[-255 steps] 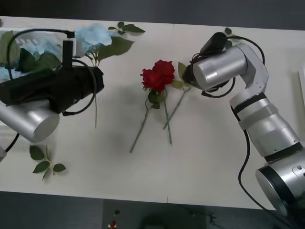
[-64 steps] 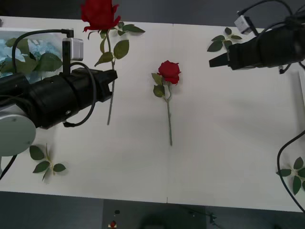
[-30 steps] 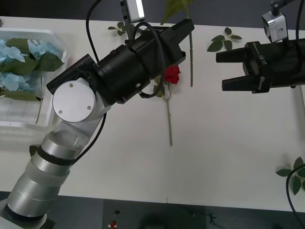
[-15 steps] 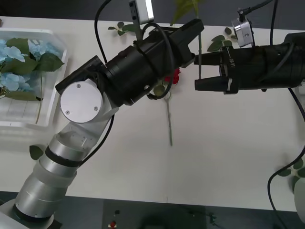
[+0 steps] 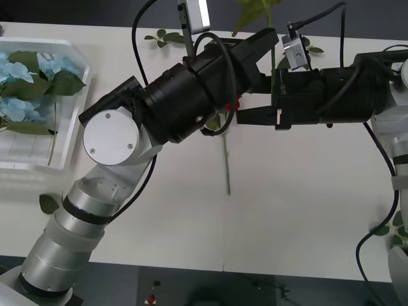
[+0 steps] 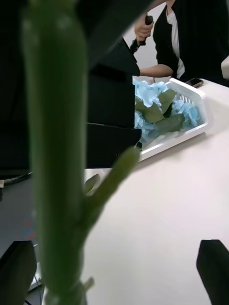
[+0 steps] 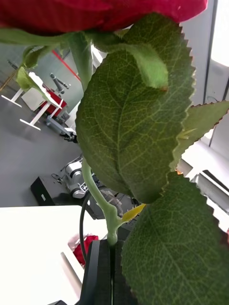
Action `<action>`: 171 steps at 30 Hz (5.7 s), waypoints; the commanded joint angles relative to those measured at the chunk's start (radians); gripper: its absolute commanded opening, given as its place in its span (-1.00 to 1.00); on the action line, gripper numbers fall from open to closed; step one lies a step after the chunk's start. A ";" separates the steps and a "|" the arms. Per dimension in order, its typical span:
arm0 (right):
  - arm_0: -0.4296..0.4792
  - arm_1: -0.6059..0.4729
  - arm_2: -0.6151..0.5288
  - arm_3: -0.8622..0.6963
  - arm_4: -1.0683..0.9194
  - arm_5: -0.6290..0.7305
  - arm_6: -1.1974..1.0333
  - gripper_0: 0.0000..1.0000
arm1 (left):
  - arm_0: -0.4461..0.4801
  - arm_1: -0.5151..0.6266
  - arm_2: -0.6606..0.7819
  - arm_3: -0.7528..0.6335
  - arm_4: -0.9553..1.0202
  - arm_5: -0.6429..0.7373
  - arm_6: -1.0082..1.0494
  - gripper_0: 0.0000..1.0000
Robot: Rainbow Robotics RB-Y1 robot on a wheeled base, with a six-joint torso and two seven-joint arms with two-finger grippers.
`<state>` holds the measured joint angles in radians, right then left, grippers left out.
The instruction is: Put the red flowers into the right box and the blue flowers into the left box
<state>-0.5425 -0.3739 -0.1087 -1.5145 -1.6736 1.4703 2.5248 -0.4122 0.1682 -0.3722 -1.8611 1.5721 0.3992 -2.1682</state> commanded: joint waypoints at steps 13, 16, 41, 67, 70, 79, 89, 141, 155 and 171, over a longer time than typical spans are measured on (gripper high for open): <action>0.001 0.024 -0.013 -0.023 -0.006 -0.012 -0.044 -1.00 | -0.034 0.001 -0.005 0.000 0.002 -0.005 -0.068 -1.00; 0.001 0.024 -0.013 -0.023 -0.008 -0.012 -0.047 -1.00 | -0.033 0.002 -0.005 0.000 0.003 -0.006 -0.070 -1.00; -0.016 -0.112 -0.125 -0.024 0.077 -0.012 -0.262 -1.00 | 0.142 0.409 0.087 -0.009 0.175 -0.010 -0.078 0.12; -0.051 -0.723 0.004 0.100 0.827 0.001 -0.968 -1.00 | -0.344 0.177 0.055 0.737 -0.376 0.250 0.376 0.14; -0.051 -0.726 0.026 0.142 0.934 -0.016 -0.966 -1.00 | -0.367 0.160 -0.002 0.735 -0.492 0.250 0.501 0.13; -0.051 -0.726 0.049 0.260 1.103 -0.084 -0.956 -1.00 | -0.476 0.137 -0.143 0.735 -0.755 0.418 0.838 0.14; -0.040 -0.726 0.049 0.289 1.157 -0.081 -0.940 -1.00 | -0.539 0.040 -0.143 0.735 -1.049 0.563 1.117 0.14; -0.033 -0.428 -0.025 -0.026 0.598 -0.125 -0.876 1.00 | -0.421 -0.119 -0.355 0.864 -1.440 0.576 1.217 -0.67; -0.062 -0.169 -0.080 -0.026 0.581 -0.128 -0.854 1.00 | -0.306 -0.019 -0.356 0.709 -1.471 0.576 1.206 -1.00; -0.076 -0.137 -0.187 0.034 0.273 -0.031 -0.449 1.00 | -0.057 0.283 -0.356 0.229 -1.379 0.596 1.154 0.91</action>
<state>-0.5871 -0.5130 -0.2707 -1.4876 -1.3313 1.4093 1.9740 -0.4583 0.4546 -0.7146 -1.5856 0.1875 0.9883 -0.9796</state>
